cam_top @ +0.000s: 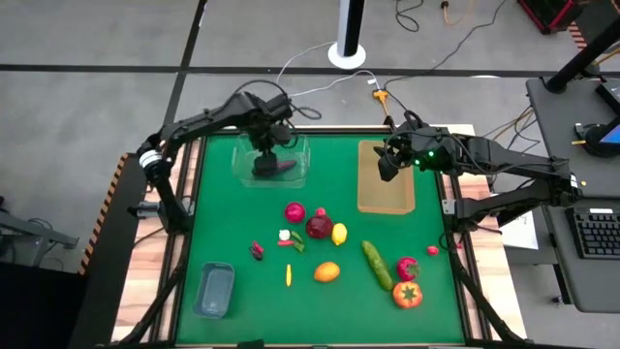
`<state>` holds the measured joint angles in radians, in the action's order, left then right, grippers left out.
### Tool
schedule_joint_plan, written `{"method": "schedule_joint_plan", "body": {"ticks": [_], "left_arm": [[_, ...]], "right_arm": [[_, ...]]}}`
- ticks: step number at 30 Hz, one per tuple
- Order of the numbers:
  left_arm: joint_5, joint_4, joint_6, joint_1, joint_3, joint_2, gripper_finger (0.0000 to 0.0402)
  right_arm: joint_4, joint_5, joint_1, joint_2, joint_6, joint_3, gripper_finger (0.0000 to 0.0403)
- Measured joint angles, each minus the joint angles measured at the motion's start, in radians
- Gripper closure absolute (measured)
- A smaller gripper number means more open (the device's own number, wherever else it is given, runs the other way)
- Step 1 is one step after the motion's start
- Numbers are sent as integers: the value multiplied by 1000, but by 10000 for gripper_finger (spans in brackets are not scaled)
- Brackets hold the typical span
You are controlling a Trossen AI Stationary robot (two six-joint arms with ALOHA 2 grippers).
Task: Sort produce into baskets
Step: Put the green cucumber into the transparent bin
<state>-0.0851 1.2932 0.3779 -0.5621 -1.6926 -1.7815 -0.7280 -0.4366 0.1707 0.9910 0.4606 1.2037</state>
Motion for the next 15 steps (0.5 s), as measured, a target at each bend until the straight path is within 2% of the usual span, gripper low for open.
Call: {"method": "schedule_joint_plan", "body": {"ticks": [5, 9, 15], "left_arm": [[-137, -70, -149, 52, -78, 80, 168], [-142, -121, -249, 122, -89, 144, 170], [-134, -209, -401, 233, -42, 236, 170]], "right_arm": [[1, 0, 0, 0, 0, 0, 218], [4, 0, 0, 0, 0, 0, 218], [4, -4, 0, 0, 0, 0, 218]]}}
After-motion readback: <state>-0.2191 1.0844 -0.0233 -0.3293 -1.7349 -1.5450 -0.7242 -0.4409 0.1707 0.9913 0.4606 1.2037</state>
